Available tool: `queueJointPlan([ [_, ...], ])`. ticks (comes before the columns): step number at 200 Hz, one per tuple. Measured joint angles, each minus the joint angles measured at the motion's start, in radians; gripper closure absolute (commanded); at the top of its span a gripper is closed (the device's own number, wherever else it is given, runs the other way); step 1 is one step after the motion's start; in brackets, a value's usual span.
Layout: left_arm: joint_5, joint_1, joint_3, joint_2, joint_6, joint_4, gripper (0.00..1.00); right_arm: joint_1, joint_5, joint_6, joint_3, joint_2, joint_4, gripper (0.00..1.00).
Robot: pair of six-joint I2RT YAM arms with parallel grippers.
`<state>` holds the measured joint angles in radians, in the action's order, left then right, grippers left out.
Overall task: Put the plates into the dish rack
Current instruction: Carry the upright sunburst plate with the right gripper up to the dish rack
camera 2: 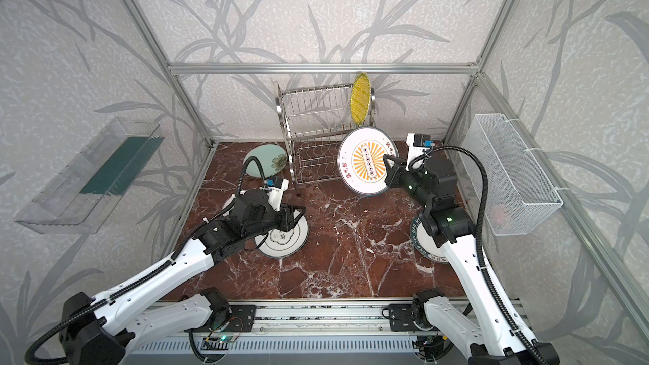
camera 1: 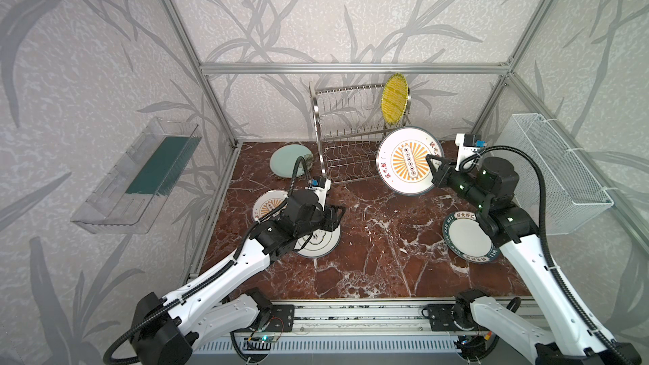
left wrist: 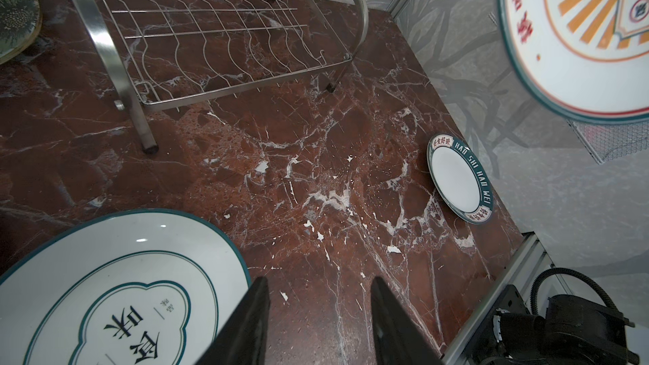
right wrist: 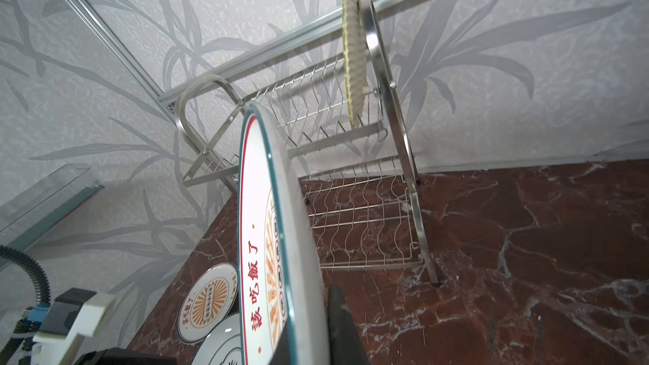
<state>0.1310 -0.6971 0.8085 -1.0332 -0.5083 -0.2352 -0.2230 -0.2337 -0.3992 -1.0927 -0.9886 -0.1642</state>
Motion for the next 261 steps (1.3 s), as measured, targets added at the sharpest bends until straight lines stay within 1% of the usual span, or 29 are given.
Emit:
queueJointPlan([
  [39, -0.007, 0.0, 0.049, 0.006, 0.016, -0.052, 0.54, -0.013, 0.047, 0.034, -0.147, -0.086, 0.003, 1.0],
  [65, -0.017, 0.0, 0.061, 0.026, 0.024, -0.072, 0.54, -0.048, 0.108, 0.075, -0.263, -0.158, 0.0, 1.0],
  [92, -0.025, 0.0, 0.061, 0.039, 0.027, -0.092, 0.54, -0.12, 0.214, 0.142, -0.419, -0.254, -0.025, 1.0],
  [99, -0.025, 0.0, 0.061, 0.041, 0.027, -0.095, 0.54, -0.144, 0.261, 0.167, -0.471, -0.287, -0.027, 1.0],
  [132, -0.026, 0.0, 0.061, 0.056, 0.027, -0.102, 0.54, -0.215, 0.398, 0.232, -0.62, -0.402, -0.035, 1.0],
  [174, -0.025, -0.001, 0.061, 0.083, 0.025, -0.103, 0.54, -0.251, 0.555, 0.29, -0.766, -0.546, -0.044, 1.0],
  [217, -0.025, -0.001, 0.06, 0.1, 0.015, -0.111, 0.54, -0.277, 0.662, 0.353, -0.891, -0.69, -0.044, 1.0],
  [245, -0.025, -0.001, 0.055, 0.114, 0.006, -0.111, 0.54, -0.295, 0.722, 0.402, -1.023, -0.81, -0.056, 1.0],
  [261, -0.025, -0.001, 0.047, 0.122, -0.003, -0.112, 0.54, -0.303, 0.755, 0.428, -1.135, -0.895, -0.081, 1.0],
])
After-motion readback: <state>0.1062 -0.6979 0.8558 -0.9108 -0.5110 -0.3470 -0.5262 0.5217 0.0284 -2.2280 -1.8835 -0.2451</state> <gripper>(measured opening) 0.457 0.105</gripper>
